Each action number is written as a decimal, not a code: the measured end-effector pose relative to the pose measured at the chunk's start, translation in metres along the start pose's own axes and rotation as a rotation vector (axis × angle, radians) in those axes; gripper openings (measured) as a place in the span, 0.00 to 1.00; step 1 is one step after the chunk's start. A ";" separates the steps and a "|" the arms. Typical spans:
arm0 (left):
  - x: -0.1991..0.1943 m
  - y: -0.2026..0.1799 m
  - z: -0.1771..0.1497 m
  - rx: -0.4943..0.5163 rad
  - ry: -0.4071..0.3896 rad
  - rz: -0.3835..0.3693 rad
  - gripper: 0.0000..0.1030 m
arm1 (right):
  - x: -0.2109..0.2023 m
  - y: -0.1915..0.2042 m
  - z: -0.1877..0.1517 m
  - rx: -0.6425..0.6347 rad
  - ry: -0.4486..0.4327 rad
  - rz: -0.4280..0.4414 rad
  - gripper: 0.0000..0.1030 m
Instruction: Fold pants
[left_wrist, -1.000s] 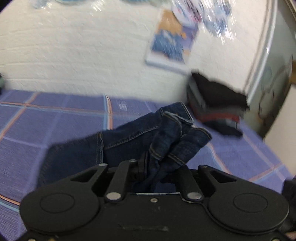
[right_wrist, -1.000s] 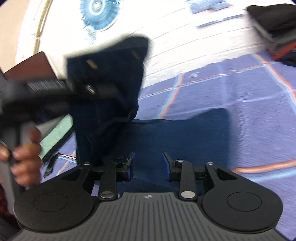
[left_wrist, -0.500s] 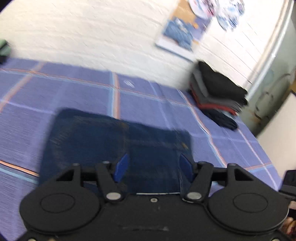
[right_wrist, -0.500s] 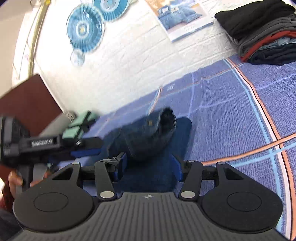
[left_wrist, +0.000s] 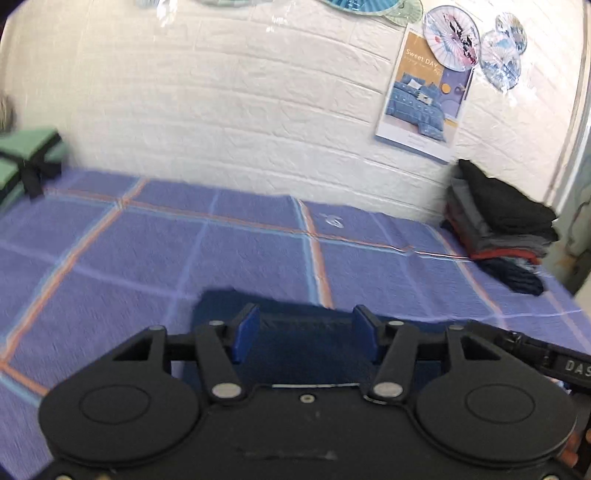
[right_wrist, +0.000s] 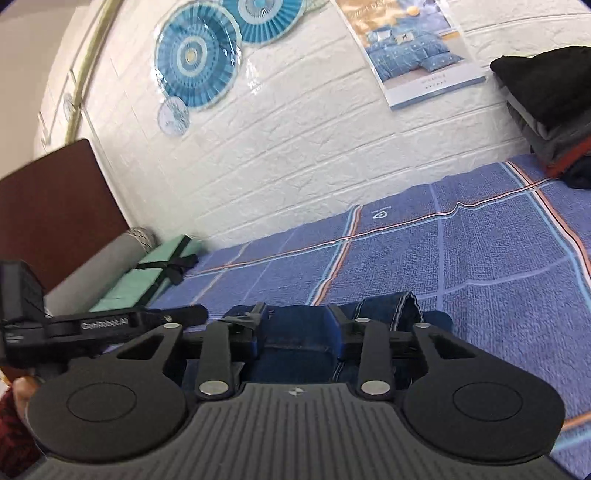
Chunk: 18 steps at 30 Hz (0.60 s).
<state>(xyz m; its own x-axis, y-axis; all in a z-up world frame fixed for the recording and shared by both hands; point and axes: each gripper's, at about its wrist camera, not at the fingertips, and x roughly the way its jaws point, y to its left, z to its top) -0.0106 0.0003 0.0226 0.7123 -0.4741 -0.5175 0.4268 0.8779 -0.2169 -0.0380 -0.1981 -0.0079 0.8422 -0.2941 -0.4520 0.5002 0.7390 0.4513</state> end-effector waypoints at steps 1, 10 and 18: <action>0.007 0.002 0.000 0.010 0.001 0.010 0.54 | 0.009 -0.004 -0.003 -0.014 0.011 -0.049 0.55; 0.059 0.047 -0.035 -0.081 0.090 0.007 0.58 | 0.024 -0.048 -0.028 0.062 0.036 -0.080 0.43; 0.025 0.064 -0.025 -0.156 0.083 -0.012 0.62 | -0.002 -0.043 -0.020 0.101 0.010 -0.053 0.65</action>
<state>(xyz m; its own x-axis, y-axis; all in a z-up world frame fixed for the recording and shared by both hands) 0.0211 0.0462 -0.0249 0.6568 -0.4832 -0.5790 0.3384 0.8750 -0.3463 -0.0649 -0.2170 -0.0423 0.8122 -0.3246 -0.4848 0.5621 0.6577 0.5014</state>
